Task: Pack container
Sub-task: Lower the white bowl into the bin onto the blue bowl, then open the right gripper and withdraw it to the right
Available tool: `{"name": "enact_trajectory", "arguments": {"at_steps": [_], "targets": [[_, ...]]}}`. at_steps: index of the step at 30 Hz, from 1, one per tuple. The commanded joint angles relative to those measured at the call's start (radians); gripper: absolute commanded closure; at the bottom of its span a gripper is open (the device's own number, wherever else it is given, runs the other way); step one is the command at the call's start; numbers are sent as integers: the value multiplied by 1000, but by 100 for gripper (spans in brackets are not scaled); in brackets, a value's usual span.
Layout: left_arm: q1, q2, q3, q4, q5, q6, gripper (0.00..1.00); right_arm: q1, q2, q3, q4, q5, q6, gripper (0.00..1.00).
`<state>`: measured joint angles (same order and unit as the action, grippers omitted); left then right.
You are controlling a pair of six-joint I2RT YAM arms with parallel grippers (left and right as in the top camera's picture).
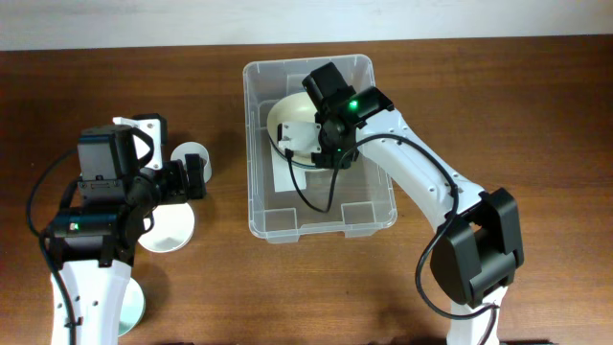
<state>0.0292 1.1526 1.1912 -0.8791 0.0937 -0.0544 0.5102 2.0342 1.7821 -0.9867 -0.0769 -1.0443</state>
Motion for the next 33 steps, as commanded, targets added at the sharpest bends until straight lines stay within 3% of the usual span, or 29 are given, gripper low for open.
{"name": "enact_trajectory", "arguments": {"at_steps": [1,6,11,13,17,19,21,25,29,33], "targets": [[0,0,19,-3,-4,-13,1,0,3,6,7,-11,38,67],[0,0,19,-5,-4,-13,1,1,-5,10,8,-21,49,63],[0,0,19,-5,-4,-13,1,-3,-62,76,18,-16,251,63],[0,0,19,-5,-4,-13,1,-18,-93,120,18,14,388,63],[0,0,19,-6,-4,-13,0,-119,-151,219,18,157,848,62],[0,0,19,-5,-4,-13,1,-196,-168,233,16,166,1026,42],[0,0,19,-5,-4,-13,1,-274,-177,233,-5,116,1131,1],[0,0,19,-4,-4,-13,1,-420,-177,233,-92,7,1109,1],[0,0,20,0,-4,-13,1,-602,-177,233,-209,10,1322,1],[-1,0,20,0,-4,-13,1,-723,-192,233,-341,0,1334,1]]}}
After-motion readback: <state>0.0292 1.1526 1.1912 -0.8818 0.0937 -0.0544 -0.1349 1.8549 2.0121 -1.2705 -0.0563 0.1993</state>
